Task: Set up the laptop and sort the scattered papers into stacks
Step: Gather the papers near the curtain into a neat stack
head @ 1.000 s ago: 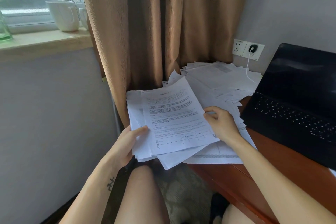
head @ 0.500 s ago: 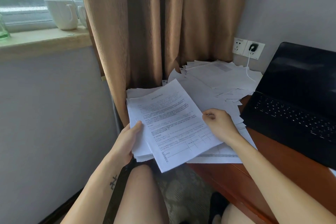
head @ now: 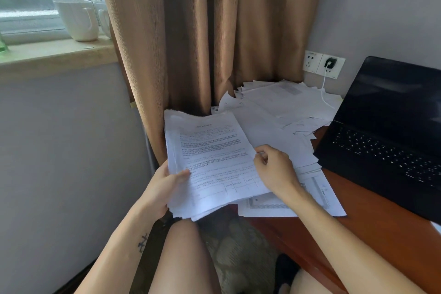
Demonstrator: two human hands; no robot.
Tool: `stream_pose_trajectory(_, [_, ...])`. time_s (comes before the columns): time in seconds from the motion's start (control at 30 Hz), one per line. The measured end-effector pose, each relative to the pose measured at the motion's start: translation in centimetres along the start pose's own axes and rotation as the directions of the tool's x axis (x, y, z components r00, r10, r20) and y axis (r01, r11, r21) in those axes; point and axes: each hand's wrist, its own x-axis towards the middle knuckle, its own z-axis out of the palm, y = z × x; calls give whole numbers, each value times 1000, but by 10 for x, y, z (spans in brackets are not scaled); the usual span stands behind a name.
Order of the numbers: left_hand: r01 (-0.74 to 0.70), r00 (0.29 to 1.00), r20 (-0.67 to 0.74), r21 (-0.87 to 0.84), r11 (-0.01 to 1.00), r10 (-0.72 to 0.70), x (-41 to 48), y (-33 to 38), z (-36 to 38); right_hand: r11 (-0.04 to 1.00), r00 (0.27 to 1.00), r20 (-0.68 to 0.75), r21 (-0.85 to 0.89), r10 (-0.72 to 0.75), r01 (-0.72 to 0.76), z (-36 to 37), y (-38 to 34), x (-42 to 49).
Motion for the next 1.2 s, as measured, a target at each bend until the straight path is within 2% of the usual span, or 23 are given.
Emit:
stream_pose_trajectory(0.1, [-40, 997, -66, -17, 999, 39, -1, 0, -6, 997, 997, 37, -30, -68, 69, -8, 13, 8])
stream_pose_trajectory(0.27, [-82, 982, -172, -11, 997, 79, -4, -4, -29, 950, 948, 310, -268, -75, 163, -15, 24, 7])
stream_pose_trajectory(0.4, [-103, 969, -225, -1, 995, 100, -4, -3, -48, 946, 939, 341, -287, -48, 152, -19, 22, 4])
stream_pose_trajectory(0.5, [-119, 964, -241, -11, 993, 112, -2, -1, -59, 937, 948, 311, -303, -75, 174, -19, 24, 11])
stream_pose_trajectory(0.6, [-123, 960, -255, -23, 992, 113, -2, 1, -68, 933, 965, 183, -272, -189, 234, -18, 32, 17])
stream_pose_trajectory(0.7, [-133, 961, -248, -24, 991, 123, -4, 1, -71, 908, 961, 83, -315, -263, 276, -15, 37, 21])
stream_pose_trajectory(0.77, [-124, 964, -240, -21, 992, 115, -6, 0, -70, 946, 973, 10, -231, -232, 228, -15, 37, 20])
stream_pose_trajectory(0.83, [-118, 966, -233, -18, 993, 111, -8, 1, -68, 991, 991, -29, -25, -131, 131, -18, 33, 18])
stream_pose_trajectory(0.9, [-120, 966, -233, -10, 993, 115, -9, 2, -68, 991, 991, 86, 95, -100, 92, -23, 27, 15])
stream_pose_trajectory(0.97, [-120, 965, -236, -7, 993, 115, -9, 2, -71, 989, 959, 254, -39, -128, 142, -27, 25, 8])
stream_pose_trajectory(1.03, [-121, 965, -237, -13, 993, 114, -8, 2, -74, 956, 923, 363, -204, -127, 211, -31, 24, 1])
stream_pose_trajectory(1.2, [-118, 966, -235, -11, 993, 112, -8, 1, -74, 910, 894, 424, -295, -148, 291, -33, 26, -4])
